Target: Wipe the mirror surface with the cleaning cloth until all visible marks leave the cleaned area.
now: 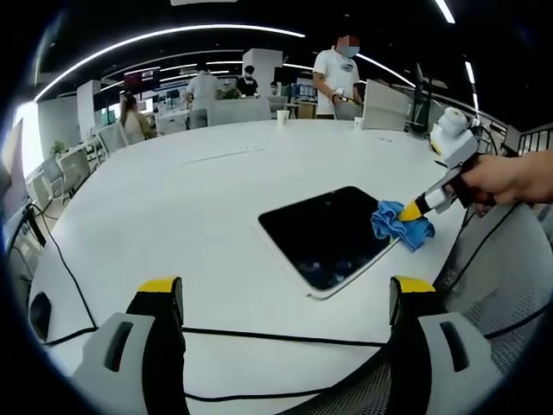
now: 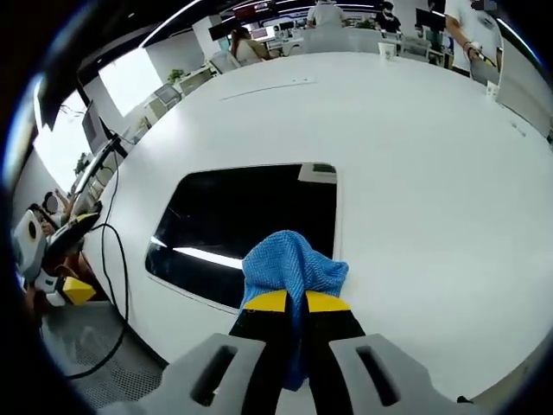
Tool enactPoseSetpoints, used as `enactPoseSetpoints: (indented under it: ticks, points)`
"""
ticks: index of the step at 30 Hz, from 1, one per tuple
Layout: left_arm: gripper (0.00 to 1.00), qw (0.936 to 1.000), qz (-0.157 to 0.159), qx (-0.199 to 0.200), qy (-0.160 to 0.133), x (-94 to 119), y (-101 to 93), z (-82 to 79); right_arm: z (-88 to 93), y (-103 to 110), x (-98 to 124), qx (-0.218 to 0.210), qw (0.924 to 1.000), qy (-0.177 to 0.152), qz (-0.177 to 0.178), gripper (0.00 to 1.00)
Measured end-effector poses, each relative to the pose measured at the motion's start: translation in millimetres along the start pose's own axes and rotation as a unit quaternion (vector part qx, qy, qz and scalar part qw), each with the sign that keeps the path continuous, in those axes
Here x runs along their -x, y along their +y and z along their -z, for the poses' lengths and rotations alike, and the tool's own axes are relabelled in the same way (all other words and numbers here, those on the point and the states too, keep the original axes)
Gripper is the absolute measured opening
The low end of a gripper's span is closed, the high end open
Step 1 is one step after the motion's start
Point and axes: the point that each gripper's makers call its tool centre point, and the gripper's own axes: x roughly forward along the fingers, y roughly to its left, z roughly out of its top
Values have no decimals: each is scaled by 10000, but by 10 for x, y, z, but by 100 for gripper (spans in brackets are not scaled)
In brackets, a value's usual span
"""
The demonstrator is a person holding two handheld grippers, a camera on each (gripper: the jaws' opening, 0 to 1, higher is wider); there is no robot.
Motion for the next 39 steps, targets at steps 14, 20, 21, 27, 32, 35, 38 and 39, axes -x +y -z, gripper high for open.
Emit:
enactPoseSetpoints:
  ticks: [14,20,21,27,32,35,38,39]
  points:
    - [99,10000,33,16,21,-7,-5,13,-180,-34,-111,88,10000,15,9,0]
    - [99,10000,30,24,20,-8,2,17,-260,-56,-163,124,9999,8,26,0]
    - [99,10000,30,27,17,-8,1,15,-277,-58,-175,143,9999,4,32,0]
    - [99,10000,40,30,10,-6,-5,10,-353,-71,-221,161,9999,19,32,0]
    - [99,10000,28,41,5,-3,3,8,-435,-89,-274,168,9998,30,38,0]
    - [99,10000,14,44,-4,-2,10,6,-474,-93,-298,183,9998,37,47,0]
    - [99,10000,8,49,-1,-2,11,7,-517,-102,-323,195,9998,34,57,0]
    - [99,10000,5,51,-6,-1,12,4,-536,-106,-335,211,9998,27,62,0]
